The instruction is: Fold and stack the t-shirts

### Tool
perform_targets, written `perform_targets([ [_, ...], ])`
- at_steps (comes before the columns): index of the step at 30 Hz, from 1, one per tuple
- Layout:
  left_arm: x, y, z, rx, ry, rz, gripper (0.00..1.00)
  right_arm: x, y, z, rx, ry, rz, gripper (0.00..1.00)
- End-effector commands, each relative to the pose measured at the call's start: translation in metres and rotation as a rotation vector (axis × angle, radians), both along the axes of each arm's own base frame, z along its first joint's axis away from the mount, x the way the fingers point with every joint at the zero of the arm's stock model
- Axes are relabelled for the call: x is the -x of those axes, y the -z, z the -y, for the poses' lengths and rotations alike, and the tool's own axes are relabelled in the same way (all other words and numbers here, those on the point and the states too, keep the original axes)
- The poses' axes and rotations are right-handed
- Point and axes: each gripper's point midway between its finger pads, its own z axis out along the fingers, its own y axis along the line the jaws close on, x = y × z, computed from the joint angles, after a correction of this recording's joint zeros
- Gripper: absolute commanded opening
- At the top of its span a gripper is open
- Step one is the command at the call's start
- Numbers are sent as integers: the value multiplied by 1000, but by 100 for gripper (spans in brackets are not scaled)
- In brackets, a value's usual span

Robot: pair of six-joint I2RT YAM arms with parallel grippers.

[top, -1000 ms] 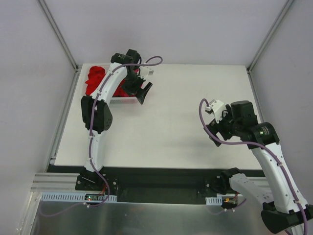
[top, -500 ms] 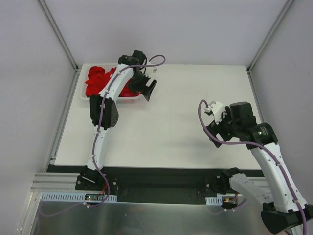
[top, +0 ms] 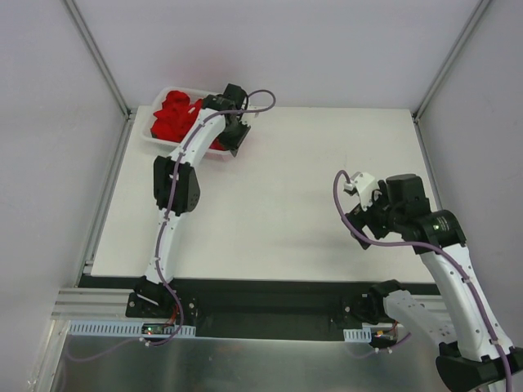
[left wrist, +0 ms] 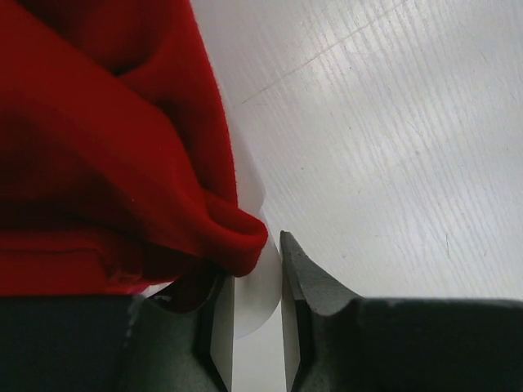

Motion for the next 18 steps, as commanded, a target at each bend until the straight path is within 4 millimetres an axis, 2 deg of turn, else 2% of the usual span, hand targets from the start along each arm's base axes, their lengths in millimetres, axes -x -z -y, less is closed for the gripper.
perform_targets([
  [1, 8, -6, -15, 37, -45, -36, 0, -4, -3, -2, -9, -8, 16, 96],
  [11, 1, -9, -77, -19, -278, -9, 0, -3, -2, -2, -8, -11, 15, 96],
  [18, -5, -18, -105, -83, -369, 45, 0, -2, 1, -2, -5, -13, 4, 96],
])
